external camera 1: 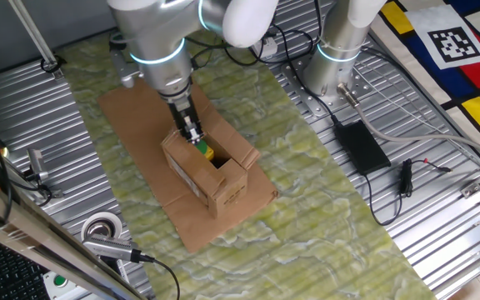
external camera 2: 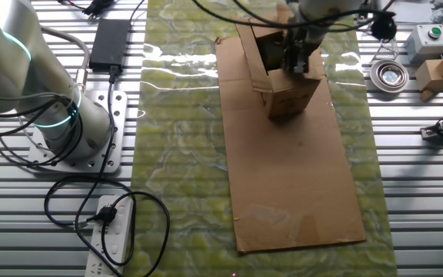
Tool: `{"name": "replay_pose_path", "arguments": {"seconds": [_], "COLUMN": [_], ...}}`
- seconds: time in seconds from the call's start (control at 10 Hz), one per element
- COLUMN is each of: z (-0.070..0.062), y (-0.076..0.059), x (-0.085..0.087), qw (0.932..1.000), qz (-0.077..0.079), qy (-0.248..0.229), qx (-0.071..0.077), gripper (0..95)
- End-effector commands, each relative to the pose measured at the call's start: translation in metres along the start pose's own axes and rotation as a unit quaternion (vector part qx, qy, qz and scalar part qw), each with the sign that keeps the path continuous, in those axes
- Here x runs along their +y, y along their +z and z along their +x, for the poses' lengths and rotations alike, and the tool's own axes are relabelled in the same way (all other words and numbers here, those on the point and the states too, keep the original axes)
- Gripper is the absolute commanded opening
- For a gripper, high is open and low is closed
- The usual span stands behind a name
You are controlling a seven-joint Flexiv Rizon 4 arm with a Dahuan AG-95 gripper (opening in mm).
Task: Open a box
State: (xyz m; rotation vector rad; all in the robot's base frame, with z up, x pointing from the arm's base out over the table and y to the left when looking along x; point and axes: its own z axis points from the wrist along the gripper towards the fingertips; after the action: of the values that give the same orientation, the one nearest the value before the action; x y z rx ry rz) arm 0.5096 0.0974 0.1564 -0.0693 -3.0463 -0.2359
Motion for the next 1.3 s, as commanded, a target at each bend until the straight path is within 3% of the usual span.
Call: {"name": "replay_pose_path", "arguments": {"seconds": [0.1, 0.8, 1.0, 1.3], "z": [-0.008, -0.042, -0.054, -0.06], "y": [-0.008, -0.026, -0.024, -0.014], "x": [0.003, 0.022, 0.028, 0.024], "qw": [1.0, 1.0, 0.9998, 0.9996], "qz": [0.0, -0.002, -0.003, -0.004], "qy": [-0.001, 0.001, 0.007, 0.005], "qx": [0.002, -0.007, -0.016, -0.029], "gripper": [0.0, 0.0, 0.0, 0.0]}}
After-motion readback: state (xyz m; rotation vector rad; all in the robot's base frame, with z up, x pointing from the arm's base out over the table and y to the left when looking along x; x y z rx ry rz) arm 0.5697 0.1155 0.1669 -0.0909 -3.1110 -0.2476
